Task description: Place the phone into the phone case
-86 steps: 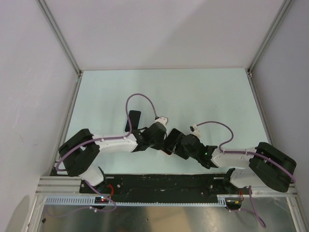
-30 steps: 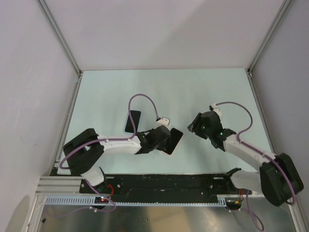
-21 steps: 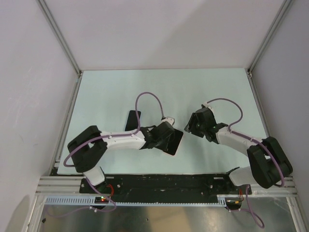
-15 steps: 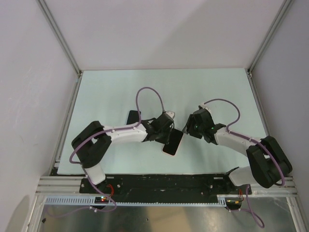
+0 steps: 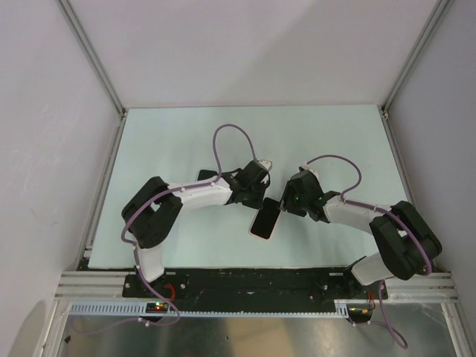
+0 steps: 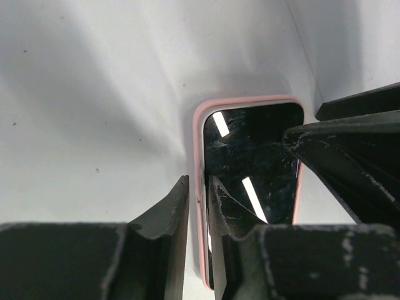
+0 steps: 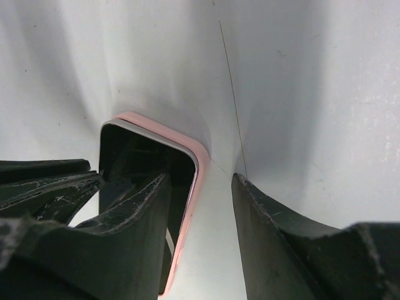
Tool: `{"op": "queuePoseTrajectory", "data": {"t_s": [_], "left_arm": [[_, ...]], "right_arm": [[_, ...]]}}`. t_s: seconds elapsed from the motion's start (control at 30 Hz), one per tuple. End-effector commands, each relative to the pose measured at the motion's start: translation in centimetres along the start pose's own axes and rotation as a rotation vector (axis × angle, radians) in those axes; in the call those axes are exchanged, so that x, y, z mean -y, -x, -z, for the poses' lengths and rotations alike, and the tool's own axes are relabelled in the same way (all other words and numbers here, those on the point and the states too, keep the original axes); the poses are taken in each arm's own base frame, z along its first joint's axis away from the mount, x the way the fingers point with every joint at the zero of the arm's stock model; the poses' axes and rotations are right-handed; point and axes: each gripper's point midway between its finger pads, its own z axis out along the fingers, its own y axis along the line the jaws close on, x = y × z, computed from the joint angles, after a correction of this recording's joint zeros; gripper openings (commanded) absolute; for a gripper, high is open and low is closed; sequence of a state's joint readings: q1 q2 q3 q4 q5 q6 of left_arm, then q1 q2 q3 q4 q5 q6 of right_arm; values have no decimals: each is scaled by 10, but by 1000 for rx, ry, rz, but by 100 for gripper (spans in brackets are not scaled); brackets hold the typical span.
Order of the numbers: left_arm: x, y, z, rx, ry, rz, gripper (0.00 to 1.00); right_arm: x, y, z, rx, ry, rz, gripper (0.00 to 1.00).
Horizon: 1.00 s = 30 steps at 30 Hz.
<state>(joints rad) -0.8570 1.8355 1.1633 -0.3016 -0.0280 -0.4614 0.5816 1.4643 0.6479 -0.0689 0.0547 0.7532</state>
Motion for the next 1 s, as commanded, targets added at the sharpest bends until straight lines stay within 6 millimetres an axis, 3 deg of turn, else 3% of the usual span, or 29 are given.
{"op": "queuePoseTrajectory", "data": {"t_s": [0.0, 0.43, 0.63, 0.97], "left_arm": [[6, 14, -5, 14, -24, -29, 21], [4, 21, -18, 1, -37, -23, 9], [7, 14, -25, -28, -49, -17, 1], [9, -5, -37, -74, -37, -3, 0]], "right_arm": [[-8, 9, -4, 29, 10, -9, 48], [-16, 10, -11, 13, 10, -8, 41], [-17, 10, -14, 3, 1, -3, 29], [-20, 4, -21, -22, -4, 14, 26]]}}
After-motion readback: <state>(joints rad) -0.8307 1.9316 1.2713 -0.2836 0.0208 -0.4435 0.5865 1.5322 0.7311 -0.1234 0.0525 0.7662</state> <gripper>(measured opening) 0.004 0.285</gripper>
